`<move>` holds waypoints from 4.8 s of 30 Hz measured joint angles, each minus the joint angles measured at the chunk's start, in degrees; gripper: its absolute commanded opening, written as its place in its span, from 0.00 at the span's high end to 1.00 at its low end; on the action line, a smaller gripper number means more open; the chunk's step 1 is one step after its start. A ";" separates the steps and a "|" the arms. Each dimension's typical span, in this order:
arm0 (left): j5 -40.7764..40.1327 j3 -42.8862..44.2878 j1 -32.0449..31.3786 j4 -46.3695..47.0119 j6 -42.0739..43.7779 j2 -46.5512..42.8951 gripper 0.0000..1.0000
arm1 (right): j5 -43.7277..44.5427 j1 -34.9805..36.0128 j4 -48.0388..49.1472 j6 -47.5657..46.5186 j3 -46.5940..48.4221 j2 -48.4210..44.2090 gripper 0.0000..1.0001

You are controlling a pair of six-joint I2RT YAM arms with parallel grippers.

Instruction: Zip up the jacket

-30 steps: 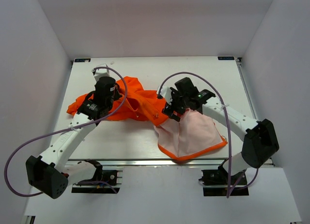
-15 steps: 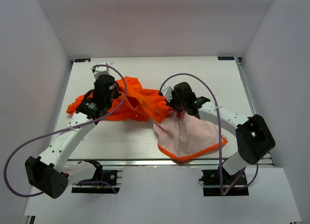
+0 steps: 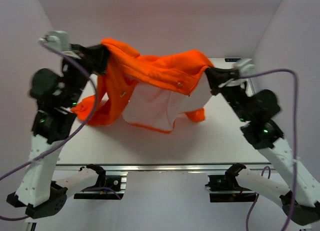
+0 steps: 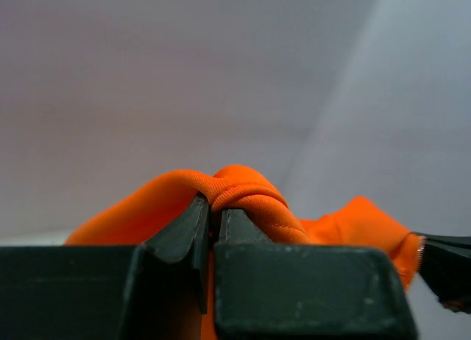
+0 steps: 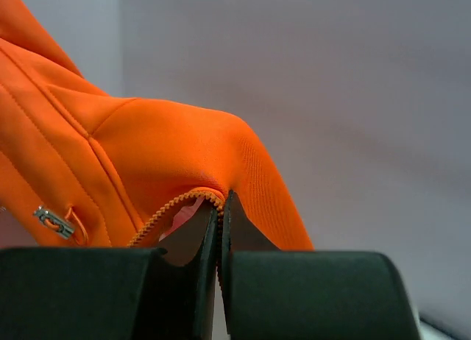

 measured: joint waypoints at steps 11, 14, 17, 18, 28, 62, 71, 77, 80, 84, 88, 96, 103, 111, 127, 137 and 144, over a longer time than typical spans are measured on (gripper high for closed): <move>22.18 35.52 -0.09 9.16 -5.95 2.01 1.00 | -19.85 0.42 -1.01 8.66 23.87 -7.34 1.00; 24.41 34.91 -0.09 10.67 -8.00 2.21 1.00 | -21.16 0.39 -2.56 9.01 26.69 -7.89 1.00; 24.24 32.41 -0.09 12.02 -9.60 3.67 1.00 | -18.93 0.35 -4.48 8.98 26.77 -7.96 1.00; 23.76 31.58 -0.09 12.66 -9.97 4.61 1.00 | -16.94 0.37 -5.22 9.07 26.45 -7.74 1.00; 0.98 23.02 0.04 15.54 -6.23 28.74 1.00 | 22.58 -0.79 -2.40 9.09 6.29 6.05 1.00; 2.54 -44.41 4.55 -1.51 -16.11 8.13 0.02 | -20.61 -11.69 -11.78 37.03 -26.64 26.23 0.11; 5.84 -48.85 4.57 3.41 -18.32 16.96 0.02 | -18.18 -14.40 -11.85 44.02 -19.61 39.76 0.11; 5.18 -40.52 4.57 1.97 -18.18 29.22 0.02 | -18.93 -24.26 -16.81 45.11 -9.35 48.15 0.11; 4.81 -36.81 4.52 1.09 -17.55 30.29 0.02 | -18.62 -29.07 -17.94 44.78 -4.59 51.89 0.11; 4.44 -32.83 4.52 0.24 -16.46 29.09 0.02 | -15.78 -35.43 -20.63 42.80 1.36 55.30 0.11; 3.89 -31.80 4.52 -2.91 -16.22 23.08 0.02 | -10.78 -39.47 -23.93 36.79 5.66 54.99 0.11; -10.64 -33.90 4.44 -25.40 -29.81 1.42 0.02 | -4.79 -14.78 -27.21 27.50 8.13 36.39 0.11; -22.21 -37.99 6.01 -40.61 -40.54 -2.64 0.02 | -1.09 21.18 -27.58 34.18 13.77 41.13 0.11; -22.36 -39.17 19.89 -40.06 -39.58 -0.31 0.02 | 6.64 34.21 -28.92 41.86 28.63 63.36 0.11; 3.52 -51.32 22.05 -26.03 -25.07 -3.58 0.02 | 12.92 34.73 -28.00 44.22 21.64 55.06 1.00; 20.68 -58.97 19.12 -13.53 -19.61 1.53 0.02 | 0.02 1.81 -23.32 44.00 -0.81 30.71 1.00; 16.02 -55.47 13.00 -12.09 -18.58 11.61 0.02 | -0.22 -13.94 -26.23 40.22 -11.32 31.26 1.00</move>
